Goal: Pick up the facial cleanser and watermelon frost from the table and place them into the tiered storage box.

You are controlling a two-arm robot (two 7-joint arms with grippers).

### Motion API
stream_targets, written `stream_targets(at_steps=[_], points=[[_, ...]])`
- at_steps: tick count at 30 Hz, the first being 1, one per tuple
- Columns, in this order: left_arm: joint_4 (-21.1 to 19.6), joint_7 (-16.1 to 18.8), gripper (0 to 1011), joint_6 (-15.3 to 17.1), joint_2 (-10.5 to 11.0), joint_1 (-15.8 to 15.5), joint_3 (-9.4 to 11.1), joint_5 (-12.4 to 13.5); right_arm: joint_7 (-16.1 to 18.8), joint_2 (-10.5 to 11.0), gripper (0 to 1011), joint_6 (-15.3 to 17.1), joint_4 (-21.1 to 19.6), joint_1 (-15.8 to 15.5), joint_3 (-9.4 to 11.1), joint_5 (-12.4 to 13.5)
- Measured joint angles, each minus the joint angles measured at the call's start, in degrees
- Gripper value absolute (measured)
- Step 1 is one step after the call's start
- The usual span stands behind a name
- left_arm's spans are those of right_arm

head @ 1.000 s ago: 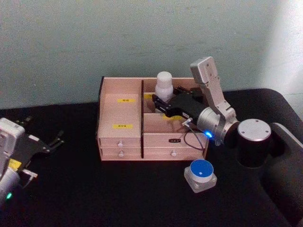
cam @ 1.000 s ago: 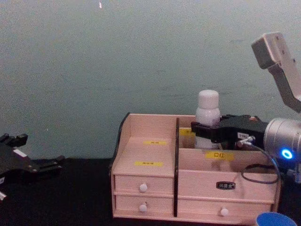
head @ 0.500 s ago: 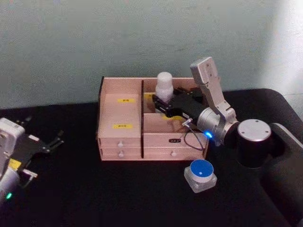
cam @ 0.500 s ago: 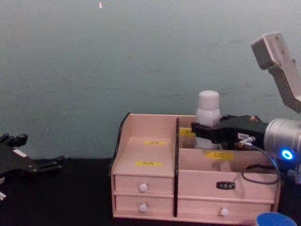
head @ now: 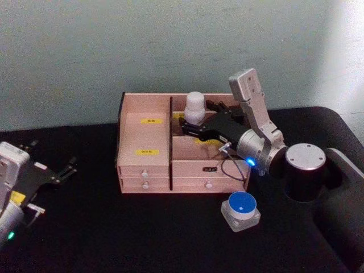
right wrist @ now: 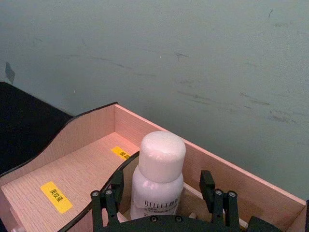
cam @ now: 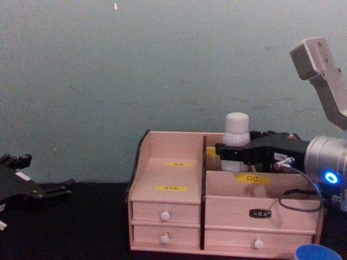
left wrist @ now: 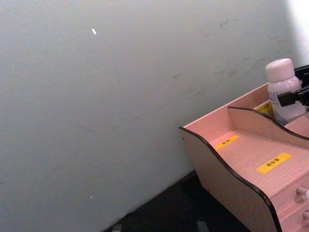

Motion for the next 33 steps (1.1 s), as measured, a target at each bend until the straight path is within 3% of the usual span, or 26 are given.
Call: stream_targets(at_steps=[13, 22, 24, 29, 31, 33], points=[[0.0, 0.0, 1001, 0.0, 0.0, 0.0, 0.0, 0.0, -0.03, 0.02, 1002, -0.18, -0.11, -0.07, 0.03, 0.03], [0.0, 0.0, 1001, 0.0, 0.0, 0.0, 0.0, 0.0, 1.04, 1.41, 1002, -1.66, -4.71, -2.89, 1.64, 0.88], [0.0, 0.0, 1001, 0.0, 0.0, 0.0, 0.0, 0.0, 2.31, 3.06, 1002, -1.82, -8.79, -5.39, 2.55, 2.19], [0.0, 0.0, 1001, 0.0, 0.0, 0.0, 0.0, 0.0, 3.91, 5.39, 1002, -1.82, -13.38, -8.32, 3.4, 3.74], [0.0, 0.0, 1001, 0.0, 0.0, 0.0, 0.0, 0.0, 5.23, 7.8, 1002, -1.71, -17.23, -11.09, 4.11, 5.18], [0.0, 0.0, 1001, 0.0, 0.0, 0.0, 0.0, 0.0, 5.79, 8.88, 1002, -1.62, -18.81, -12.38, 4.4, 5.88]])
